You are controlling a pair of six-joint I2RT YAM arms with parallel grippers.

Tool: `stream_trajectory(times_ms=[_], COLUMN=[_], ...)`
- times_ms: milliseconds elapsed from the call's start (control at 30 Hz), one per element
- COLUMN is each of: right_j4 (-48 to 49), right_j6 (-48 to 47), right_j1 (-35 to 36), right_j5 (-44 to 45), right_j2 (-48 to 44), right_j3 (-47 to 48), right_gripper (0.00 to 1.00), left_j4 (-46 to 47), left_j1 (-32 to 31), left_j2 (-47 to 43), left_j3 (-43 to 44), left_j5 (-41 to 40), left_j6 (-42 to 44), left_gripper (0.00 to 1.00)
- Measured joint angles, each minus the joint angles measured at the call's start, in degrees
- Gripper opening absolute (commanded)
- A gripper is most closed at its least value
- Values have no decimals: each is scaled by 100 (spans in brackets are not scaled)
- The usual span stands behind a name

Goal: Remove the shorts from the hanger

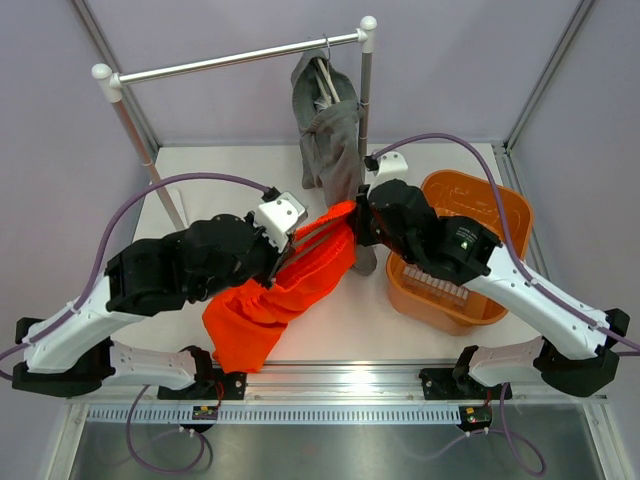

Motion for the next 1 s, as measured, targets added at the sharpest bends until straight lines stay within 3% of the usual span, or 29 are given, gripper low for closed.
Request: stream_trajectory(times_ms=[633,1000], right_j4=[-205,9], right_j6=[-94,136], right_j1=[-807,-684], right_j5=[-251,-525], right_j2=[-2,-175], right_j3=[149,-374], right_gripper=[0,0], left_j4=[431,883], left_j1=[0,-24], left_j2=[-925,-1235], left_j3=[-219,-542], left_j5=[914,673], left_j6=[229,260], left_gripper=[0,0])
